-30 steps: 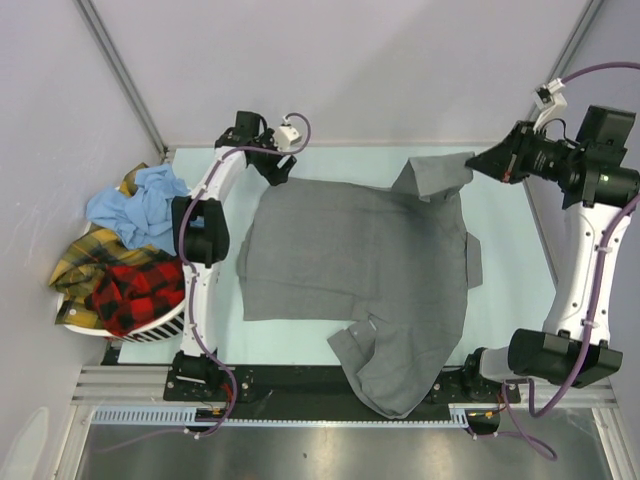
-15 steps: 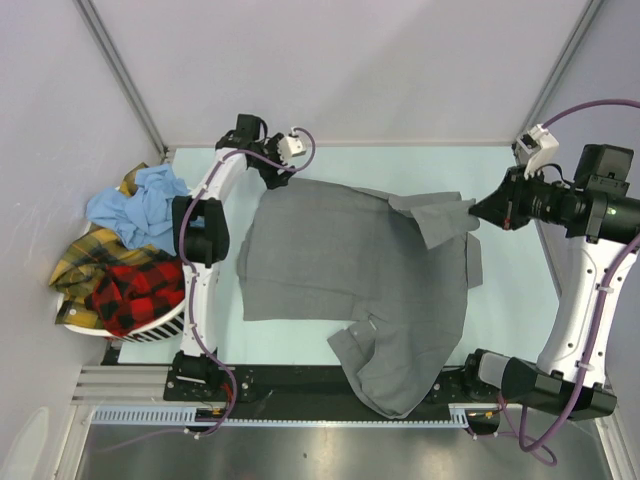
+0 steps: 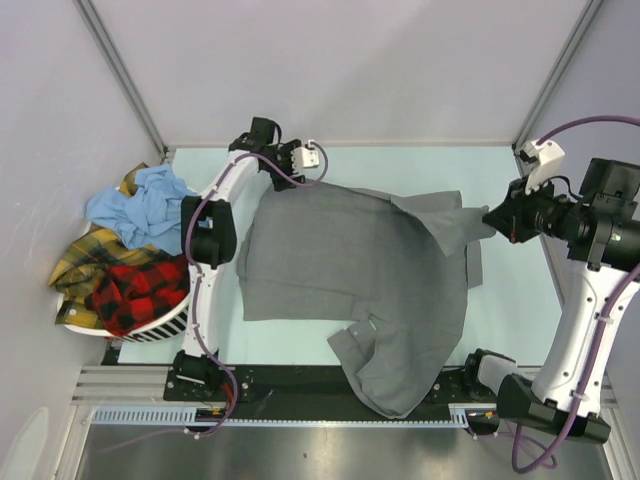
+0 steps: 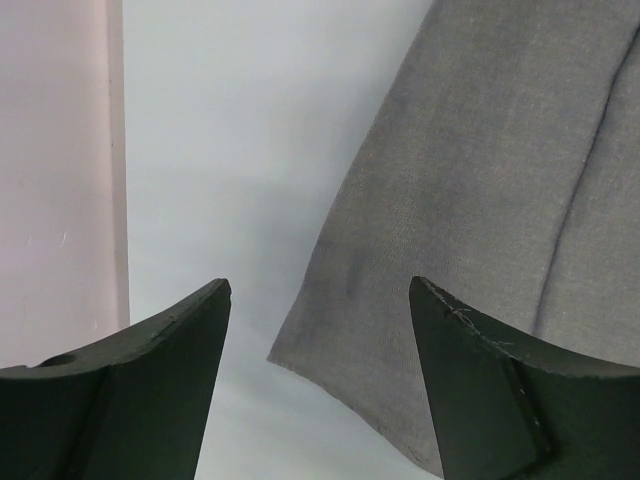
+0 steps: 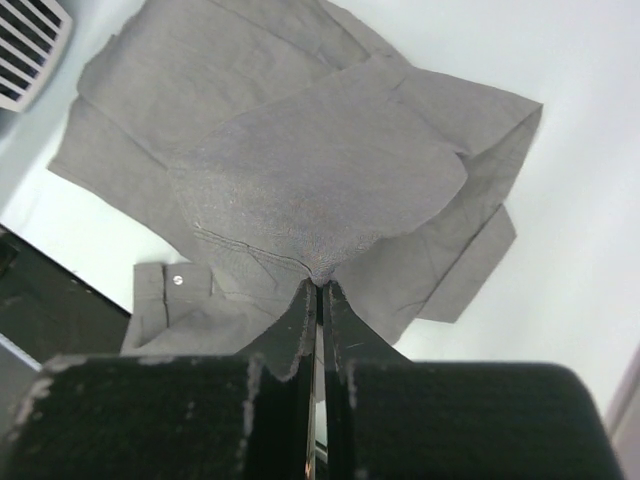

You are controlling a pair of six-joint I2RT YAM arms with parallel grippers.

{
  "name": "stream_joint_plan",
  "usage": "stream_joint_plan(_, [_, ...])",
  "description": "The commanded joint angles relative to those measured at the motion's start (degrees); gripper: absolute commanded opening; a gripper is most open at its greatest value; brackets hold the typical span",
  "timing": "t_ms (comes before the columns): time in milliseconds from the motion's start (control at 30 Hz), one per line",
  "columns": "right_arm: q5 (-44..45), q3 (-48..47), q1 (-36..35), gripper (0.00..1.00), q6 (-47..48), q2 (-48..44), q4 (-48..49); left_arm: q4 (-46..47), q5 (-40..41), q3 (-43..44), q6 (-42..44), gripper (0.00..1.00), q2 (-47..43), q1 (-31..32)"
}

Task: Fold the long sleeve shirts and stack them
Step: Fold the shirt

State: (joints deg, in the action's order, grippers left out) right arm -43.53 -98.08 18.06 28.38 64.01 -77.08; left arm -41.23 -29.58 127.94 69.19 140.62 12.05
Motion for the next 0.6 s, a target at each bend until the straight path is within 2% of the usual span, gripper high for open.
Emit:
stream_joint_plan(0, [4.7, 1.0, -1.5, 0.00, 1.4, -3.0, -9.7, 0.2, -0.4, 0.0, 5.5, 0.78, 1.1, 0.7])
stream_joint_plan(233, [6.5, 1.7, -2.6, 0.00, 0.0, -4.4, -9.7, 0.4, 1.1, 1.9, 9.1, 0.70, 3.9, 1.2])
stream_joint_plan(433, [7.8, 1.3, -2.7, 0.00, -1.0, -4.5, -9.7, -1.6, 1.8, 1.4, 11.4, 0.51, 3.3, 1.3])
stream_joint_plan(567, [6.8, 0.4, -2.6, 0.00, -1.2, -3.0, -9.6, -1.8, 1.3, -2.9, 11.0, 0.36, -0.4, 1.0])
